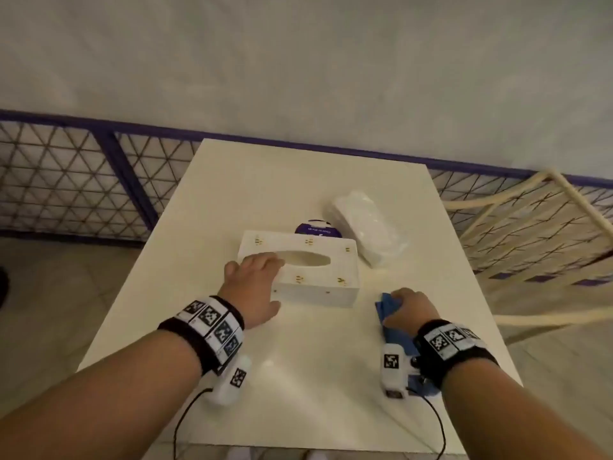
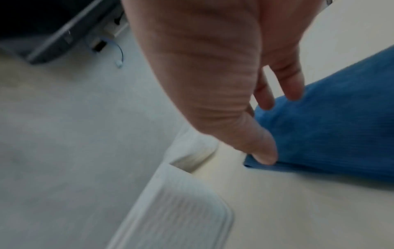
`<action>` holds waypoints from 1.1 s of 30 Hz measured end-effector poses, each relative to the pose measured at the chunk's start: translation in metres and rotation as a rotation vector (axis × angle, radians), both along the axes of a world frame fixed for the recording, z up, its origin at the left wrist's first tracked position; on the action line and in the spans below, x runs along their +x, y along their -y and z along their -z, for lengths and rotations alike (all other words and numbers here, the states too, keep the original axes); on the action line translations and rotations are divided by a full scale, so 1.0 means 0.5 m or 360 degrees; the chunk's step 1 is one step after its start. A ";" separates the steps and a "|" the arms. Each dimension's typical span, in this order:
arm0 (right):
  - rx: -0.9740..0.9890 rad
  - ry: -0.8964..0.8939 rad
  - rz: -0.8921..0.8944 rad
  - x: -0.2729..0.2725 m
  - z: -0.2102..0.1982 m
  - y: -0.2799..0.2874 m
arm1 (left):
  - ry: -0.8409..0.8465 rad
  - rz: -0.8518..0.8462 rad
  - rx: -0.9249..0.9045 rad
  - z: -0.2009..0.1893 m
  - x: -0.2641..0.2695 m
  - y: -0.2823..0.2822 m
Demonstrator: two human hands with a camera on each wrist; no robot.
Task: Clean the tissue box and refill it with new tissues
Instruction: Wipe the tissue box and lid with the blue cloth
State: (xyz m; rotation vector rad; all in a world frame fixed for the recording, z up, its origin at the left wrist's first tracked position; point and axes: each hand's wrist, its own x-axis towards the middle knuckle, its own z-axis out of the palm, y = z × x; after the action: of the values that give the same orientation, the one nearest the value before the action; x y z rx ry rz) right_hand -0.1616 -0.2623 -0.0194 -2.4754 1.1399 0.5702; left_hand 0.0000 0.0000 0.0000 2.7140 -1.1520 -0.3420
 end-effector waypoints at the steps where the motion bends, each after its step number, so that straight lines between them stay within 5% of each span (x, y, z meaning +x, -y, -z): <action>1: -0.0062 -0.0128 -0.0041 0.002 0.007 -0.001 | 0.0030 0.0044 0.0062 0.002 -0.003 0.017; 3: -0.0136 -0.0325 -0.0133 0.003 0.009 -0.009 | 0.0092 0.0057 0.0172 0.013 -0.007 0.043; 9: -0.0154 -0.0206 -0.0079 -0.020 0.063 -0.013 | 0.0160 -0.0005 0.0285 0.030 -0.008 0.068; 14: 0.0054 0.0146 -0.0152 -0.040 0.091 -0.052 | 0.0090 0.0010 0.0326 0.030 0.001 0.067; 17: 0.0267 0.0534 -0.0123 -0.012 -0.002 -0.095 | 0.0020 0.0041 0.0357 0.020 0.014 0.064; 21: 0.0235 0.1157 -0.0430 0.065 -0.109 -0.152 | -0.0094 0.0002 0.0337 0.008 0.030 0.067; 23: 0.0086 0.1064 -0.0552 0.126 -0.098 -0.168 | -0.0136 -0.0040 0.0267 0.007 0.036 0.066; 27: -0.0062 0.0396 -0.0858 0.180 -0.006 -0.224 | -0.0225 -0.0138 0.0150 0.005 0.046 0.061; 33: 0.0005 0.0345 -0.1046 0.153 -0.003 -0.181 | -0.0204 -0.0063 0.0163 0.014 0.037 0.060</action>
State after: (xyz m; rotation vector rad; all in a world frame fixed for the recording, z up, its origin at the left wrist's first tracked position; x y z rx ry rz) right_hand -0.0851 -0.1717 -0.0180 -2.8037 0.2245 0.4444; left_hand 0.0184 -0.0300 -0.0071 2.7504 -1.0730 -0.5750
